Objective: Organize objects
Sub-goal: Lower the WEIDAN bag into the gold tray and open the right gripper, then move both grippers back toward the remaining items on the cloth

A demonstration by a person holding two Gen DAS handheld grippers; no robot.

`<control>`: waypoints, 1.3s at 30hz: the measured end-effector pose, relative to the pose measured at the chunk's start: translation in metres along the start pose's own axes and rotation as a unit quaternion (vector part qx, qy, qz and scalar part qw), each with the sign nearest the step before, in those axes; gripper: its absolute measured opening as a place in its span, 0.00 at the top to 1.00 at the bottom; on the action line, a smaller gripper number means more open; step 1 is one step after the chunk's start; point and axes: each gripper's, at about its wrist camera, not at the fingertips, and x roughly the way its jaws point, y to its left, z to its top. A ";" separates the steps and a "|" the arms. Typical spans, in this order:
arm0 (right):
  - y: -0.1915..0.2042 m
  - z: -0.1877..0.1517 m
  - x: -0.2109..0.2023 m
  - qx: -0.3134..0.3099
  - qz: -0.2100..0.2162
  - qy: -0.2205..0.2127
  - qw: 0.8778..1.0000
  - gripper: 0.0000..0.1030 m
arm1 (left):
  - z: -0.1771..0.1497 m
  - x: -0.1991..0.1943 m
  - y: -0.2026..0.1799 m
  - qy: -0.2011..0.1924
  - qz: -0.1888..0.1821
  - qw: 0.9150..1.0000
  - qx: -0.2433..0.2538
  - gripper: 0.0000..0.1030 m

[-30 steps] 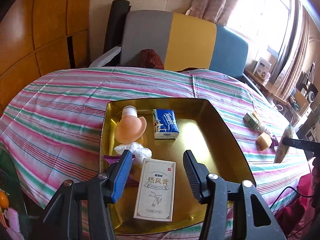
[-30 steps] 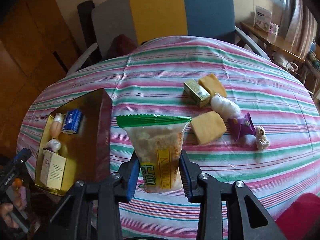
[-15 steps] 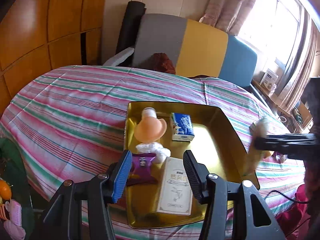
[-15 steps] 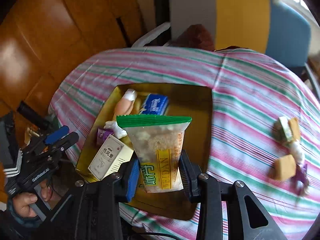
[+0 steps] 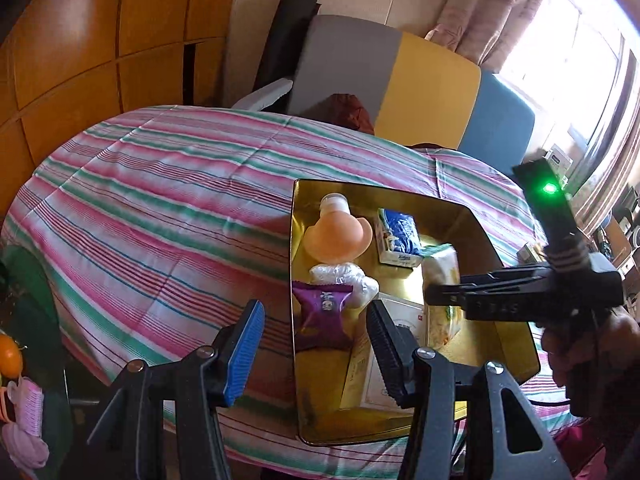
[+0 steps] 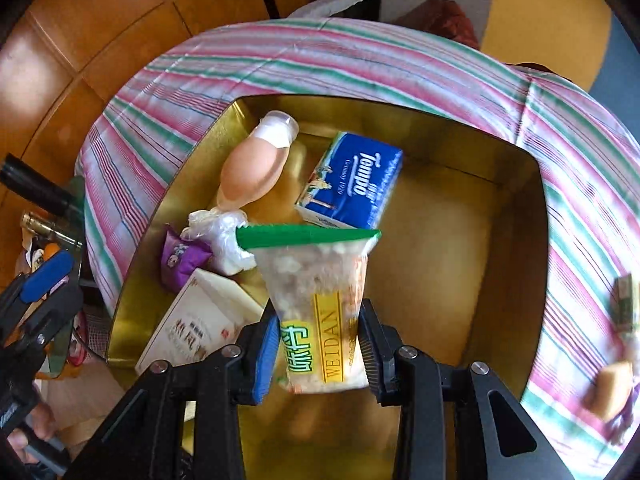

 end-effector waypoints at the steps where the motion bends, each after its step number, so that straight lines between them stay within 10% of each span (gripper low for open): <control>1: 0.001 0.003 0.004 -0.003 0.001 0.002 1.000 0.63 | 0.000 0.002 0.000 0.002 0.000 1.000 0.000 0.48; 11: 0.010 0.015 0.020 -0.006 0.033 -0.008 0.999 0.57 | -0.003 0.004 -0.001 0.006 0.004 1.000 0.000 0.48; 19: 0.013 0.002 -0.011 -0.003 0.031 -0.073 0.997 0.22 | -0.003 -0.001 -0.007 -0.001 0.008 1.000 0.007 0.48; 39: -0.041 -0.100 -0.113 0.039 -0.115 -0.204 0.971 0.05 | 0.000 -0.024 -0.066 -0.035 0.005 0.995 0.093 0.48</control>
